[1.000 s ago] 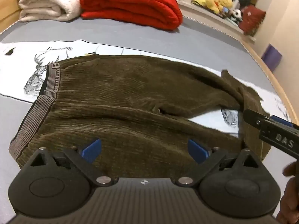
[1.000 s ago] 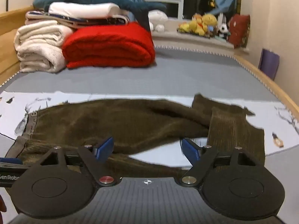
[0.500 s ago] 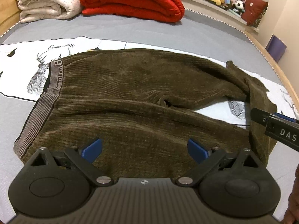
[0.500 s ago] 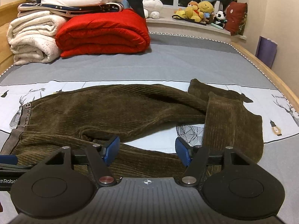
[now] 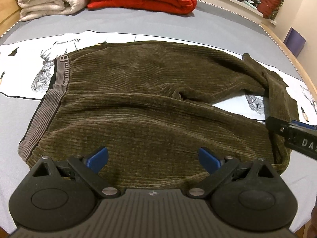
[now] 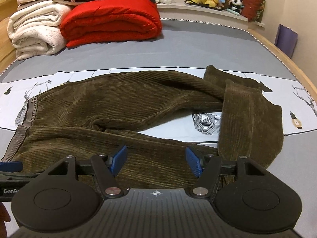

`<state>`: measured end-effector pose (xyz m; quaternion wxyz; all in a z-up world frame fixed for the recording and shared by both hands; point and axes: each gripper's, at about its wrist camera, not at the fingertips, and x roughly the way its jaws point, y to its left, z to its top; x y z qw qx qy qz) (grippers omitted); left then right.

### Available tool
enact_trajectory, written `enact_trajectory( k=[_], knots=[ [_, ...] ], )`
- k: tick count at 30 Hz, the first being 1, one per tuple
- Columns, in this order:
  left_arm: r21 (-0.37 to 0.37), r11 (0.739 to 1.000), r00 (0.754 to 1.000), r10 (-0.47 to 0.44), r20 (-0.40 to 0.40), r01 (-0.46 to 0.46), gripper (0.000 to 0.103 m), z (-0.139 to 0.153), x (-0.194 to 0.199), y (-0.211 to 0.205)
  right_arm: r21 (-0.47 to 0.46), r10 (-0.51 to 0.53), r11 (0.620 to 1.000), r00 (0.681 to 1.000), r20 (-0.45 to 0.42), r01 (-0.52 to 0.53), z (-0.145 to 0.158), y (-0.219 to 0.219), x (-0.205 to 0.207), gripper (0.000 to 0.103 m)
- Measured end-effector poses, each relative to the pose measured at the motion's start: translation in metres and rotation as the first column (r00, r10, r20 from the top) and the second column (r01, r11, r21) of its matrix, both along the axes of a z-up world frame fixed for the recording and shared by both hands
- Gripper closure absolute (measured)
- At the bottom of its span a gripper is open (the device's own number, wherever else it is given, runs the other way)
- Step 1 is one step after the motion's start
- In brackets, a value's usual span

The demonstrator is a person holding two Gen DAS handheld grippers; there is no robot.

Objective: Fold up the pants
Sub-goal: 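Move both open grippers over the brown corduroy pants toward the legs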

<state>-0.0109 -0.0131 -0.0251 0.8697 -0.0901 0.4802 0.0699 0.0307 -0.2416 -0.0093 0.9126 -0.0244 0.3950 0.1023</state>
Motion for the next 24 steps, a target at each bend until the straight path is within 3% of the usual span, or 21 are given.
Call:
enact_trajectory(
  k=[24],
  knots=[
    [-0.001,1.0,1.0,0.01,0.004,-0.01,0.004,0.0037,-0.0047,0.0014,-0.029,0.009,1.0,1.0,-0.006,-0.01,-0.007,0.0046,-0.0004,0.036]
  ],
)
